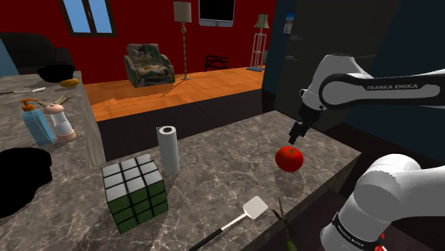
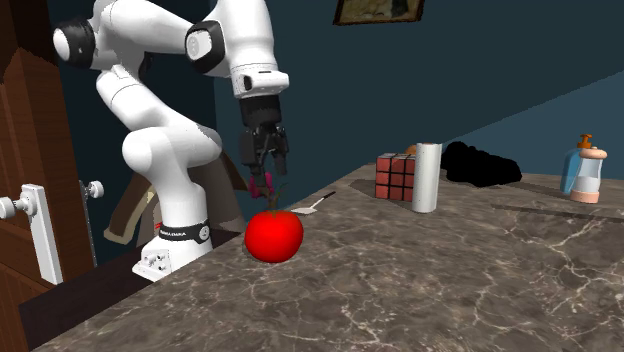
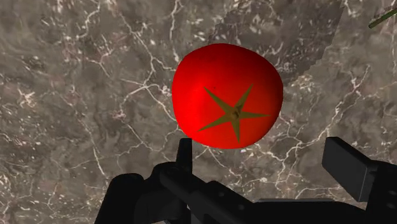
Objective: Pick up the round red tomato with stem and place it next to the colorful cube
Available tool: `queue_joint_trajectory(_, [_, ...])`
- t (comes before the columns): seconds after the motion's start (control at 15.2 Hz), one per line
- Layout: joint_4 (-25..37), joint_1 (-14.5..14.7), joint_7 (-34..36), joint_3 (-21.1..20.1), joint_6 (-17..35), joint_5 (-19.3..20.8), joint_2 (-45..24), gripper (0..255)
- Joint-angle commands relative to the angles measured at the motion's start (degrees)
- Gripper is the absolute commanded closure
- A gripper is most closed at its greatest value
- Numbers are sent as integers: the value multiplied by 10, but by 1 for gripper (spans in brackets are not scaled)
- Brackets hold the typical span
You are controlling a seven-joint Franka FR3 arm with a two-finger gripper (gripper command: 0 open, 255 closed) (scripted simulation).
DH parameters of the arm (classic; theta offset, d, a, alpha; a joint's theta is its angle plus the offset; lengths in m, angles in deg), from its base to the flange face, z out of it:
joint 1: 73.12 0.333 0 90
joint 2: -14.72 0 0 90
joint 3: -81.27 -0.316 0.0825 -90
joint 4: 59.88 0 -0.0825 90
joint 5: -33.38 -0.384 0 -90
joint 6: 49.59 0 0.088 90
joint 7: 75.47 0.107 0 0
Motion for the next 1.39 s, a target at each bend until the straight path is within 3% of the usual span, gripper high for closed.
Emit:
queue_joint_trajectory(0.0, [-20, -5, -7, 7, 28, 7, -1, 0])
queue_joint_trajectory(0.4, [-55, -5, -7, 13, 96, 11, -33, 0])
queue_joint_trajectory(0.92, [-55, -5, -7, 13, 96, 11, -33, 0])
queue_joint_trajectory(0.99, [-55, -5, -7, 13, 96, 11, -33, 255])
queue_joint_trajectory(1.32, [-55, -5, -7, 13, 96, 11, -33, 255])
